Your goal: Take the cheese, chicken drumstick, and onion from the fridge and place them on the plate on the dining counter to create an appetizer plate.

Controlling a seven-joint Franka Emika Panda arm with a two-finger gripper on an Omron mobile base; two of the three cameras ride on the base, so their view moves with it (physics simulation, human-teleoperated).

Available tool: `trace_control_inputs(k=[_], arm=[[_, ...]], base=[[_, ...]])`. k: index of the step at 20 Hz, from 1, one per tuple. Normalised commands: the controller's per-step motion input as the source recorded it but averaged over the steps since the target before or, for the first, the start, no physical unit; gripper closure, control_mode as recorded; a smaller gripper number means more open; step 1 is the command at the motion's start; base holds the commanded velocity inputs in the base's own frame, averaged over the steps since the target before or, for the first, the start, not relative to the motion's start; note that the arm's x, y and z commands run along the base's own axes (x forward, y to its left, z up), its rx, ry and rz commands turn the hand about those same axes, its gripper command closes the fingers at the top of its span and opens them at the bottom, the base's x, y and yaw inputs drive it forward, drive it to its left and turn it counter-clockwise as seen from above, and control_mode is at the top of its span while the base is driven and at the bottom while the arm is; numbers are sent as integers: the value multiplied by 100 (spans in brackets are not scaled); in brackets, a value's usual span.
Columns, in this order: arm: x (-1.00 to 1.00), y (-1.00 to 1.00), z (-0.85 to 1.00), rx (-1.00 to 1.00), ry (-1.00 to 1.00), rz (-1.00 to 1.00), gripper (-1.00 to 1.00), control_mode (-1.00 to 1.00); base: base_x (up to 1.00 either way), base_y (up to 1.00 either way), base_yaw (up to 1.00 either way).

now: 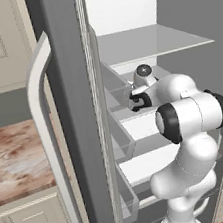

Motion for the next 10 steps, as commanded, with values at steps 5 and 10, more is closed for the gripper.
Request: trace_control_inputs(k=[5, 10], arm=[[19, -8, -32, 0, 0, 0, 100, -100], [2, -32, -19, 0, 0, 0, 100, -100]], base=[[0, 0, 0], [0, 0, 0]])
